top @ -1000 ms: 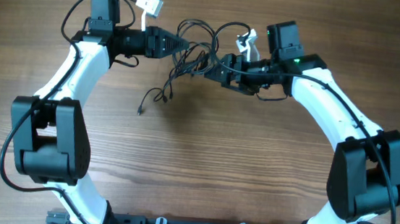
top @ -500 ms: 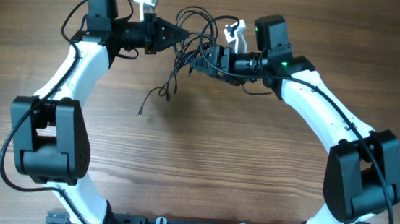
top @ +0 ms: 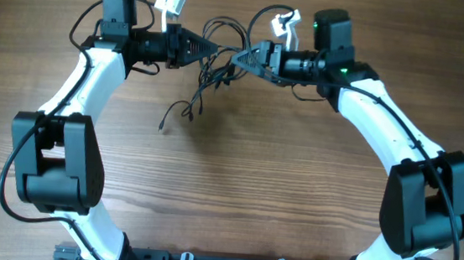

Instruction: Untangle cables

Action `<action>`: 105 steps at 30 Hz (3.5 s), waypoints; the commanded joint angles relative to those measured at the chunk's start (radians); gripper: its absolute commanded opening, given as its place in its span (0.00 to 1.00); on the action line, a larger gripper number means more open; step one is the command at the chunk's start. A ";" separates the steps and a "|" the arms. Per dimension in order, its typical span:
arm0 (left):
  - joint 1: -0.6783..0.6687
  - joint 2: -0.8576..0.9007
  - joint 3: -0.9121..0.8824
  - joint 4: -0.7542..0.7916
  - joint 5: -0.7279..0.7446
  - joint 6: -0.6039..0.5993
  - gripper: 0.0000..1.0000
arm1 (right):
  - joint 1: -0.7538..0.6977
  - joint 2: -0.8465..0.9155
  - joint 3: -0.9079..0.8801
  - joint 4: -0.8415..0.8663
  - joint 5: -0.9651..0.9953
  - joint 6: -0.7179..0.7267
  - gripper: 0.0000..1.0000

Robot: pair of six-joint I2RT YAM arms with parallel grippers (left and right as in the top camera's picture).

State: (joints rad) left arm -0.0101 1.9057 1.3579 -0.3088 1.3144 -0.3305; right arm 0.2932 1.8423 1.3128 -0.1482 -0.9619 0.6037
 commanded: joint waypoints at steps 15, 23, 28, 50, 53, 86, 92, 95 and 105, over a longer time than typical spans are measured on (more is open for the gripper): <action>-0.044 -0.011 0.002 -0.011 0.177 0.241 0.04 | 0.038 0.017 0.001 -0.041 0.082 0.023 0.70; -0.060 -0.011 0.002 -0.037 0.107 0.241 0.04 | 0.040 0.017 0.001 -0.049 0.230 0.024 0.25; -0.060 -0.011 0.002 -0.148 -0.138 0.220 0.20 | 0.040 0.017 0.001 -0.059 0.230 0.024 0.04; -0.257 -0.118 0.019 -0.292 -0.699 0.145 0.35 | 0.041 0.017 0.001 -0.166 0.346 0.003 0.04; -0.314 -0.118 0.016 -0.293 -0.707 0.170 0.37 | 0.041 0.017 0.001 -0.167 0.346 0.006 0.04; -0.306 -0.088 -0.002 -0.279 -0.825 0.244 0.04 | 0.040 0.017 0.001 -0.210 0.439 0.024 0.88; -0.266 -0.095 -0.002 -0.341 -0.784 0.349 0.04 | 0.040 0.017 0.001 -0.243 0.544 0.007 0.91; -0.234 -0.096 -0.002 -0.371 -0.651 0.445 0.04 | 0.040 0.017 0.001 -0.265 0.544 -0.061 0.89; -0.138 -0.095 -0.002 -0.501 -0.386 0.737 0.04 | 0.040 0.017 0.001 -0.260 0.391 -0.127 0.62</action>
State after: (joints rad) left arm -0.1711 1.8332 1.3624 -0.7807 0.8196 0.2508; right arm 0.3313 1.8488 1.3128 -0.4309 -0.4572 0.5365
